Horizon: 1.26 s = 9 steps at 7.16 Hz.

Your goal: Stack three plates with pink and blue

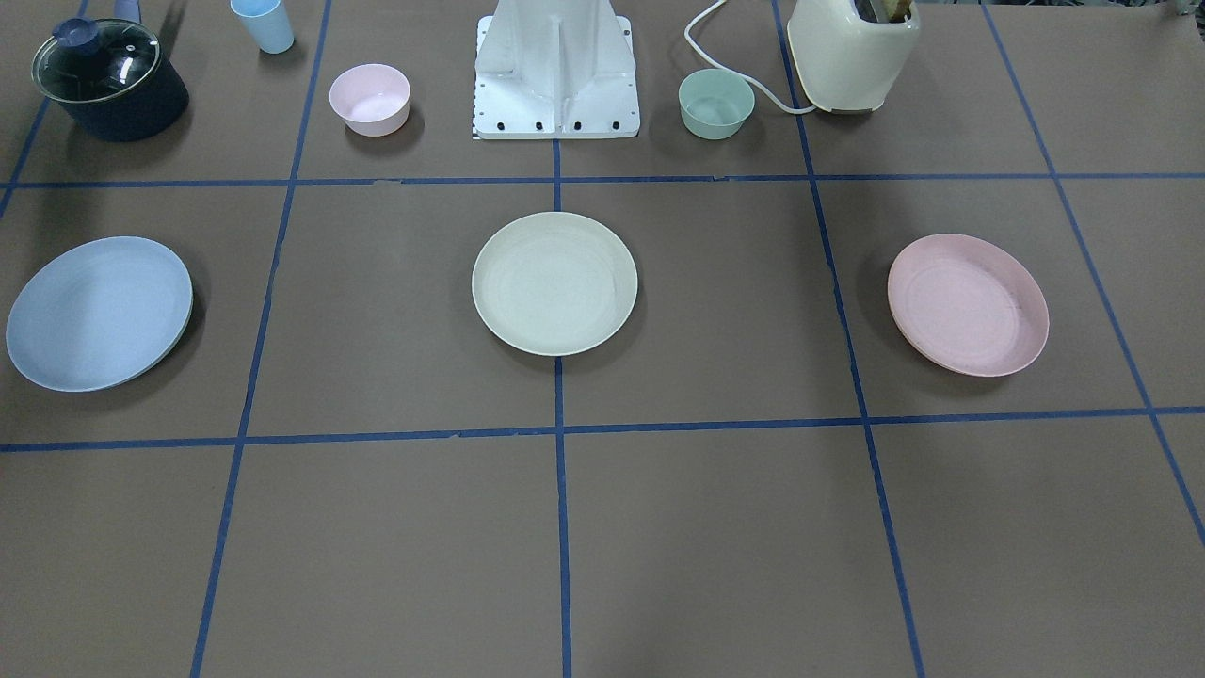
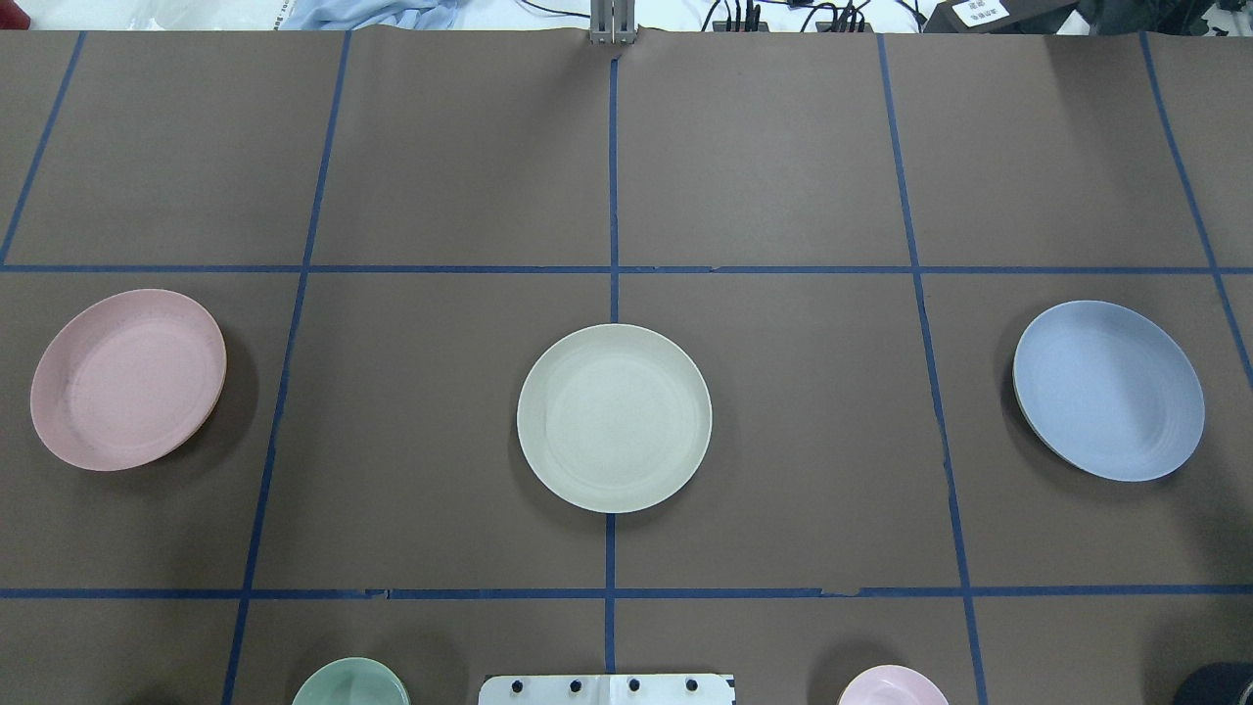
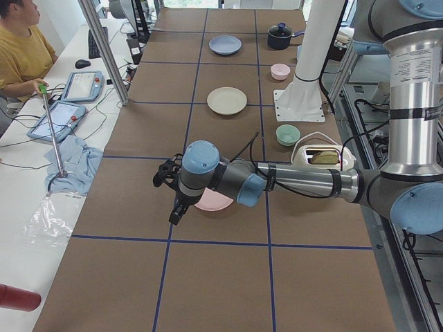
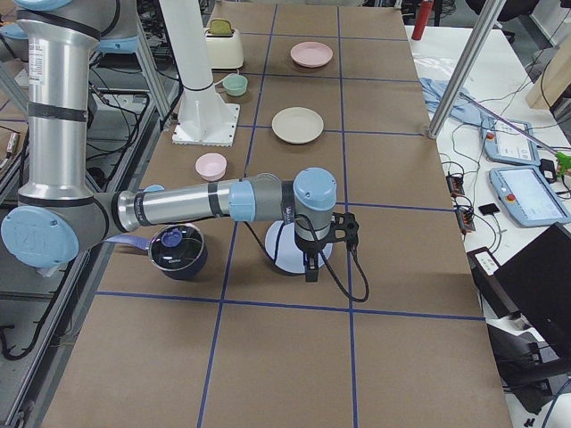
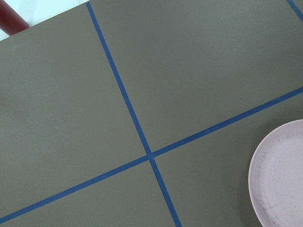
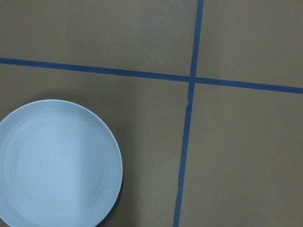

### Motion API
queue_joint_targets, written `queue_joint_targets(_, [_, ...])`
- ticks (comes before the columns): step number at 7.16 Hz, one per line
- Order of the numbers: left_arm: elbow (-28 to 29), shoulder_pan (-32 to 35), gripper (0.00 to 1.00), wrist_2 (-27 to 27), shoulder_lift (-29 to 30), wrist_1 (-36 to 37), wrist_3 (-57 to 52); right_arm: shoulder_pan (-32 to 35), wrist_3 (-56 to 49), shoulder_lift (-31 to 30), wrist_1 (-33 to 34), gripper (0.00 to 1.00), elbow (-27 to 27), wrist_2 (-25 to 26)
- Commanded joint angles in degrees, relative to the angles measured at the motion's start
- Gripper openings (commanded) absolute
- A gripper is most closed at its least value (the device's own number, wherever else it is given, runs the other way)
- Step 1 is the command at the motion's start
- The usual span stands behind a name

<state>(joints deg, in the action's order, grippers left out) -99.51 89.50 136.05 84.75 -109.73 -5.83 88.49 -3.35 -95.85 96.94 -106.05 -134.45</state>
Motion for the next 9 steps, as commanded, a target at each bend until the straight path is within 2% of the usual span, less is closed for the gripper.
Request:
queue_joint_targets(1, [-1.1, -0.4, 1.00, 0.5, 0.1, 0.0, 0.6, 0.0, -3.9, -0.4, 0.1, 1.00, 1.5, 0.0])
queue_joint_targets(8, [-0.4, -0.6, 1.00, 1.3, -1.6, -0.4, 0.5, -0.7, -3.2, -0.5, 0.1, 1.00, 3.3, -1.3])
queue_joint_targets(9, [-0.4, -0.7, 1.00, 1.3, -1.6, -0.4, 0.5, -1.0, -3.2, -0.3, -1.7, 1.00, 3.4, -1.9])
